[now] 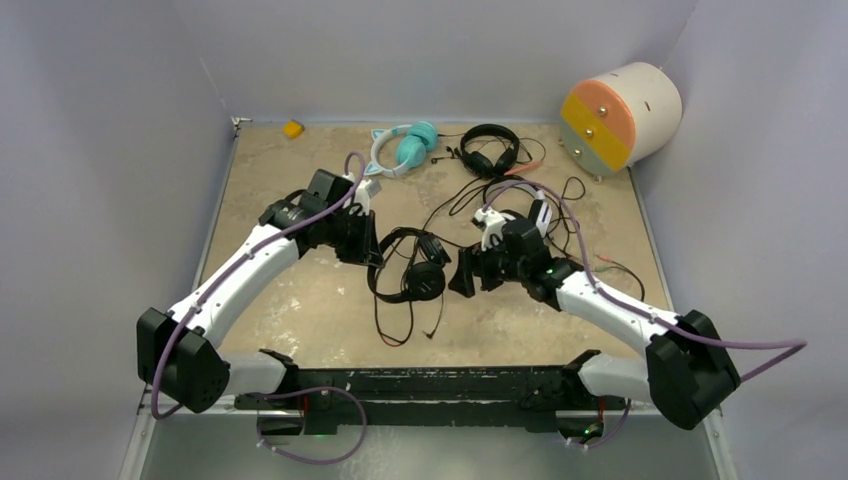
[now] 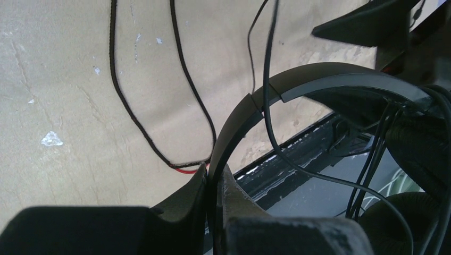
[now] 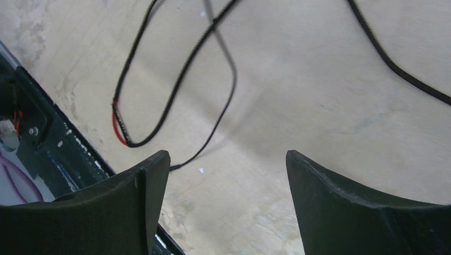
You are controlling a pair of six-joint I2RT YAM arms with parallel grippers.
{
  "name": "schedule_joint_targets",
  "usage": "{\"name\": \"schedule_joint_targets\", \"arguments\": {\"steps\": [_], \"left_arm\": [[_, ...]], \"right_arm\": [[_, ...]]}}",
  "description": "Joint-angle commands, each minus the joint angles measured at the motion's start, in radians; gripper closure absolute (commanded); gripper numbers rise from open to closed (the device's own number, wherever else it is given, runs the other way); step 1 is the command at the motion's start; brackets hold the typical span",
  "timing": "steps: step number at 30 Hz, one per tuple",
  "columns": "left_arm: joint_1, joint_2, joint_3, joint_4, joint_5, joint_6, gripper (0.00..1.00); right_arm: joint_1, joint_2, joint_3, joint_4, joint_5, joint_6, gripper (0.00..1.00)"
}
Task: Wrap the headphones
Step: Wrap the headphones cable around the headphones.
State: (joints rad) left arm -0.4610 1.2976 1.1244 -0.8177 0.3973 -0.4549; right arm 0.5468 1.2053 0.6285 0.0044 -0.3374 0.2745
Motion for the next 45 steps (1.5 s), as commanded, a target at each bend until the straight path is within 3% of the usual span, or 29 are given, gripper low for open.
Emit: {"name": "schedule_joint_targets", "arguments": {"steps": [1,5,14,17,24,26,31,38,45], "left_arm": [[0.001,-0.031,0.067,0.01,0.066,-0.04,1.0],[0.001,-0.046,0.082,0.003,0.073,-0.044,1.0],[0.001,-0.061,0.092,-0.007,0.091,-0.046,1.0],[0.001,-0.056,0.093,0.002,0.106,-0.058,1.0],[0.001,-0.047,0.118,0.03,0.109,-0.095,1.0],[0.003,-0.039,0.13,0.035,0.102,-0.105,1.0],[0.033,-0.023,0.186,0.008,0.001,-0.139,1.0],[0.107,0.041,0.324,-0.063,-0.216,-0.239,1.0],[0.117,0.066,0.331,-0.038,-0.216,-0.145,1.0]], "right_arm": [[0.085,0.002,-0.044,0.187,0.087,0.073,0.17],[0.085,0.054,-0.107,0.425,0.044,0.143,0.18],[0.131,0.315,0.013,0.502,0.109,0.224,0.25],[0.139,0.363,0.011,0.531,0.122,0.247,0.42],[0.21,0.43,-0.04,0.629,0.091,0.29,0.5],[0.235,0.436,-0.06,0.65,0.096,0.301,0.62],[0.264,0.354,-0.157,0.702,0.096,0.308,1.0],[0.334,0.192,-0.208,0.665,-0.075,0.218,1.0],[0.353,-0.033,-0.262,0.477,0.089,0.212,1.0]]}}
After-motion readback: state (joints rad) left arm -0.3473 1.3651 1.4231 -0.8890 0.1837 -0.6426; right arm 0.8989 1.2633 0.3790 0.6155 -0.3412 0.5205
